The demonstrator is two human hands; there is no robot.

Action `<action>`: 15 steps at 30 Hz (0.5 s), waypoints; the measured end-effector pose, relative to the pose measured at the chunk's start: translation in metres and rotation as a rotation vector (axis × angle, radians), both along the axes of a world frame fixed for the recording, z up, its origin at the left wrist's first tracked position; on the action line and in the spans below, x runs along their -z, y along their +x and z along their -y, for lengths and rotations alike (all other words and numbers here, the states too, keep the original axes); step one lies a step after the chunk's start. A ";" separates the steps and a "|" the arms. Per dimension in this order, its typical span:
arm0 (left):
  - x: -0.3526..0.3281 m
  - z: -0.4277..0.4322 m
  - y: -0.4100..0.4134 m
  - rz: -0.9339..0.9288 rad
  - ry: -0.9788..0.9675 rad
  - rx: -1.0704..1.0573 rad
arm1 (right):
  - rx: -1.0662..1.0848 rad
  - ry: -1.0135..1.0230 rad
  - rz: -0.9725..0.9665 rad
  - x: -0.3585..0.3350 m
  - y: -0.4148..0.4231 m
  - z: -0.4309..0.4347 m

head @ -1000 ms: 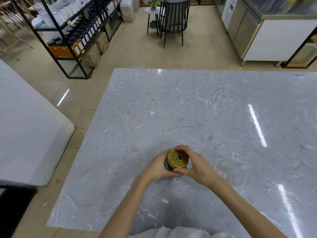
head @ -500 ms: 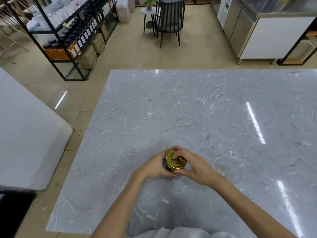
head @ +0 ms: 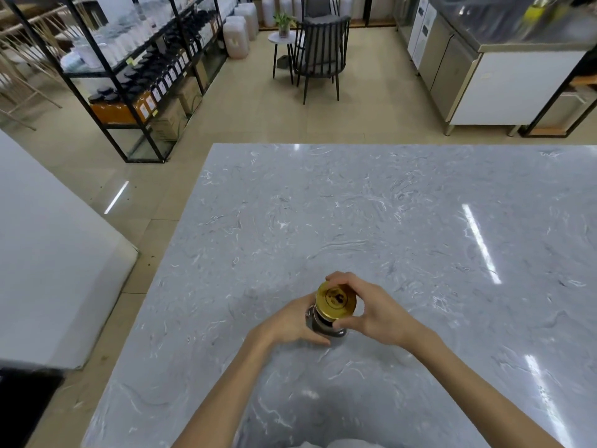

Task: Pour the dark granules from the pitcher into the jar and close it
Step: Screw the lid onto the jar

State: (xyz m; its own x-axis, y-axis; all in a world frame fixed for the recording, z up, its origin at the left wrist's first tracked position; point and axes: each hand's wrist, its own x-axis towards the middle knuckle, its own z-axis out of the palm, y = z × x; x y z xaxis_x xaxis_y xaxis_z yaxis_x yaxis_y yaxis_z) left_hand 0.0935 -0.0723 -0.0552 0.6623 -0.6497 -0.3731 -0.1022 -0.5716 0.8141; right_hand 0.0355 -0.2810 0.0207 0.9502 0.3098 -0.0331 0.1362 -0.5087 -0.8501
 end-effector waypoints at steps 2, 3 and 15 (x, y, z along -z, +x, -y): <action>0.001 -0.001 -0.001 0.008 -0.028 -0.019 | -0.001 -0.052 0.002 0.009 -0.004 -0.005; 0.002 -0.001 -0.001 0.012 -0.038 -0.021 | 0.003 -0.060 -0.001 0.012 -0.005 -0.006; 0.006 -0.001 0.000 0.008 -0.060 -0.025 | 0.013 -0.176 0.020 0.032 -0.009 -0.009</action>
State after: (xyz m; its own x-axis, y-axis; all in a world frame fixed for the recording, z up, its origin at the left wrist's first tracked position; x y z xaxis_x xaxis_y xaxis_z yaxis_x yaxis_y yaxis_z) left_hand 0.0933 -0.0717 -0.0612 0.6815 -0.6536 -0.3291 -0.0947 -0.5247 0.8460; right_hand 0.0268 -0.2724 -0.0110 0.9550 0.2890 -0.0673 0.1447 -0.6515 -0.7448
